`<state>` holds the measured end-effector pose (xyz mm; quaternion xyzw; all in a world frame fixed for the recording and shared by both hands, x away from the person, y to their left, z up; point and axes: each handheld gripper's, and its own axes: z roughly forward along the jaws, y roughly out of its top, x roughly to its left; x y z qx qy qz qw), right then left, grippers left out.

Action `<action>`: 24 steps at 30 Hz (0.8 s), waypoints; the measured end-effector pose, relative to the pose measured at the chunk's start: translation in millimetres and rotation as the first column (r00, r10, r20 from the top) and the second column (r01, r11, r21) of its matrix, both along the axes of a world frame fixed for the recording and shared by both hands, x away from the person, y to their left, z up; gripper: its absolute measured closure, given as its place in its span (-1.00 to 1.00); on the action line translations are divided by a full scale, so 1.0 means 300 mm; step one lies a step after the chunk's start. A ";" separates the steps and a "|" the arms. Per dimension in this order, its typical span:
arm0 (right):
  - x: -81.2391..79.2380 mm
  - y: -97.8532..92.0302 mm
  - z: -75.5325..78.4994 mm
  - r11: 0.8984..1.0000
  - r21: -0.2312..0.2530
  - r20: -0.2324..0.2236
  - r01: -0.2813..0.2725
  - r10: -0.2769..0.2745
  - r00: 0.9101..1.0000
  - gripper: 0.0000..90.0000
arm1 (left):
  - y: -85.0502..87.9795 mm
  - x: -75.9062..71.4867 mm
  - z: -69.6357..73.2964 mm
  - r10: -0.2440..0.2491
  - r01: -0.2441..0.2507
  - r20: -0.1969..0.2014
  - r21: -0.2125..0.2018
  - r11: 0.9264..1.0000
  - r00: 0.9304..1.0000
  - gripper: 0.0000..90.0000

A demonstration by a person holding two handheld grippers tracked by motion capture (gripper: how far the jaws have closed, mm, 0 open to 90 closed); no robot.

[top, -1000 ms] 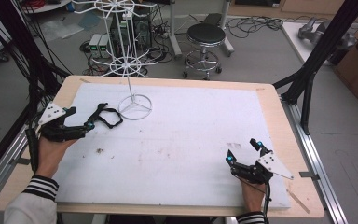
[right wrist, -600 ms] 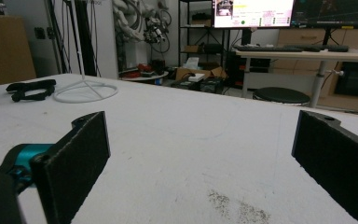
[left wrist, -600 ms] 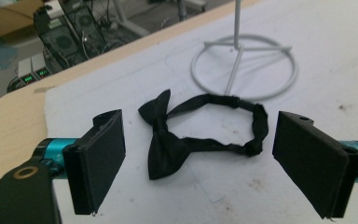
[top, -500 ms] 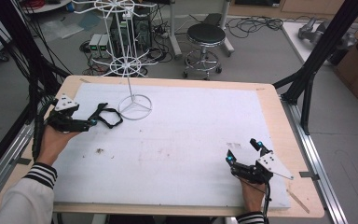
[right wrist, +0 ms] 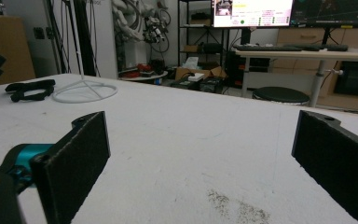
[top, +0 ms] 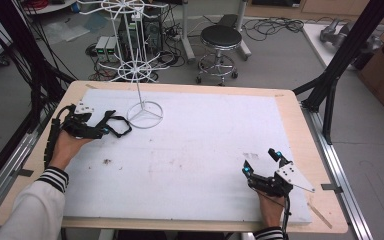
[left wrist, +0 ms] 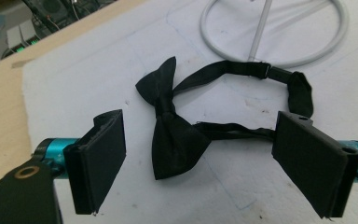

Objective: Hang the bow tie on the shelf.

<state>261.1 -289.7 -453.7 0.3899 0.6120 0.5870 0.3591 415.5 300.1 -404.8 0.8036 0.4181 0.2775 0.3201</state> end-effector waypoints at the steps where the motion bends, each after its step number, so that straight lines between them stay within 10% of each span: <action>1: 0.000 0.000 0.000 1.000 -0.001 0.001 0.000 0.000 1.000 -0.93 | 0.001 0.006 -0.006 0.007 -0.007 -0.005 0.003 1.000 1.000 -0.61; 24: 0.001 0.000 0.000 1.000 -0.003 0.003 0.000 0.000 1.000 -0.93 | -0.004 0.066 -0.064 0.078 -0.074 -0.060 0.061 0.995 0.995 -0.42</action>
